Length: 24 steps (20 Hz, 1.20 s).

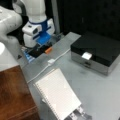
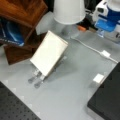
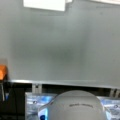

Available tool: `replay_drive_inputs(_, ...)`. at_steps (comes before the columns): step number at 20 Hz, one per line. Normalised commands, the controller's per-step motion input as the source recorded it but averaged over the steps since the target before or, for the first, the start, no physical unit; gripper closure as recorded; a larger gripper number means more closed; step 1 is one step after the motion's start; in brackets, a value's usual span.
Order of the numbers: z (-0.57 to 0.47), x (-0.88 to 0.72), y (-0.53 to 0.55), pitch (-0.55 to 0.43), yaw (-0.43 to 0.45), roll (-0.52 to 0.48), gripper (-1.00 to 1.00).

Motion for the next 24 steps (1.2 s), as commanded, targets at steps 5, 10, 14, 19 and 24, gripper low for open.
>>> replay_drive_inputs(5,-0.4,-0.18,-0.04,-0.211,-0.059,0.091,1.0)
replay_drive_inputs(10,-0.38,-0.3,-0.03,-0.224,-0.07,0.071,1.0)
replay_drive_inputs(14,-0.37,-0.4,-0.06,-0.249,-0.057,0.039,1.0)
replay_drive_inputs(19,-0.42,-0.5,-0.13,-0.303,-0.048,0.02,1.0)
replay_drive_inputs(24,-0.55,-0.62,-0.22,-0.405,-0.045,0.017,1.0)
